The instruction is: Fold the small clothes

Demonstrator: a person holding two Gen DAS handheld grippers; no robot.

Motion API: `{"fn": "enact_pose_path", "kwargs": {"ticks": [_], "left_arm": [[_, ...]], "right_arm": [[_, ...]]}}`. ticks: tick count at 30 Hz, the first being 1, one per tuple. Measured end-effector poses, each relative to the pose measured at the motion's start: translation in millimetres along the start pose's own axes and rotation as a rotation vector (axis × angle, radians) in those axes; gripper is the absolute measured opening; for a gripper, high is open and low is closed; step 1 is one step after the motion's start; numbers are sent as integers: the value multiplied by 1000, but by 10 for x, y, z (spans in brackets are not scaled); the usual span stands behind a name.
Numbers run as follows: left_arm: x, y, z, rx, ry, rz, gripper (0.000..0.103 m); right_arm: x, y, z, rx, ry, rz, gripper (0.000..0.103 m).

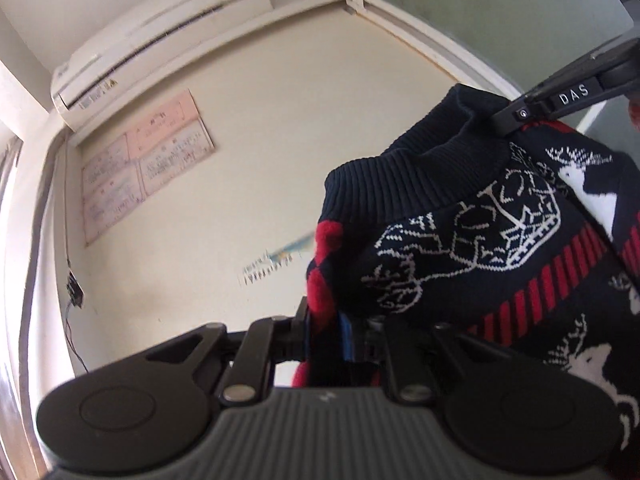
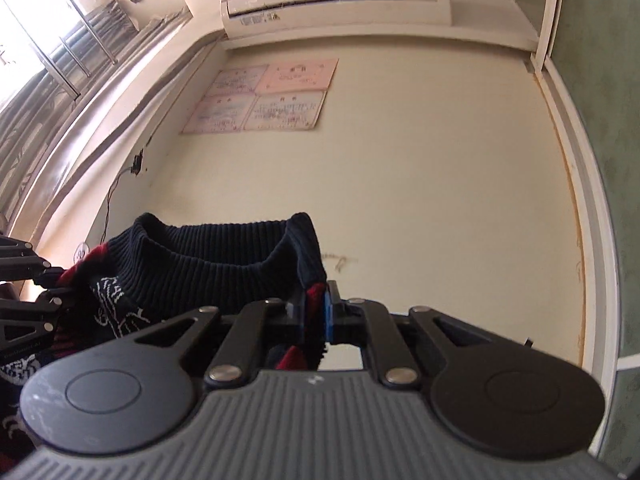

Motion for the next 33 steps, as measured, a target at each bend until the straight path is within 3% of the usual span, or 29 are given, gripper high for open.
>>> {"fn": "enact_pose_path", "kwargs": {"ticks": [2, 4, 6, 7, 8, 10, 12, 16, 17, 19, 21, 24, 26, 30, 31, 32, 33], "left_arm": [[345, -125, -173, 22, -4, 89, 13], [860, -338, -375, 33, -3, 210, 14], [1464, -556, -672, 44, 9, 353, 25], [1767, -621, -829, 61, 17, 427, 31], [2173, -638, -1030, 94, 16, 528, 38], [2794, -443, -1329, 151, 39, 693, 35], [3151, -6, -1515, 204, 81, 737, 32], [3310, 769, -1540, 289, 180, 739, 34], [3297, 903, -1522, 313, 216, 746, 36], [3266, 987, -1411, 323, 262, 757, 39], [3241, 972, -1338, 294, 285, 762, 44], [3180, 918, -1176, 259, 331, 783, 44], [3159, 878, -1098, 249, 363, 795, 44], [3160, 941, -1063, 239, 384, 803, 45], [3152, 974, -1071, 240, 388, 806, 46], [3154, 1005, -1083, 242, 392, 808, 46], [3159, 1033, -1086, 244, 392, 812, 47]], "right_arm": [[404, -218, 42, 7, -15, 82, 12], [1014, -493, 136, 33, -27, 194, 13], [1745, -763, 235, 59, -3, 357, 21], [2116, -816, 230, 99, 29, 444, 37], [2448, -802, 205, 131, 43, 527, 47], [3044, -490, 175, 108, -78, 687, 45], [3309, -18, 155, 36, -233, 741, 45], [3620, 984, 56, -31, -465, 866, 47], [3653, 1242, 34, -33, -539, 897, 54], [3707, 1629, 22, -4, -648, 945, 68], [3709, 1886, 87, 28, -694, 945, 71], [3526, 1958, 268, 0, -711, 878, 71], [3453, 1919, 448, -65, -731, 868, 69], [3650, 1939, 780, -119, -598, 980, 69], [3689, 1946, 846, -139, -595, 1002, 59], [3739, 1970, 929, -159, -593, 1017, 32], [3740, 1970, 965, -168, -580, 1012, 19]]}}
Point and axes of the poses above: each gripper's, at about its wrist camera, not at the fingertips, and y roughly against the way its jaws point, z to its left, x to its underside, the point moved 10 cm from there along -y, roughly the way its jaws point, and after that the axes turned 8 degrees about -z, right-handed, at the moved point
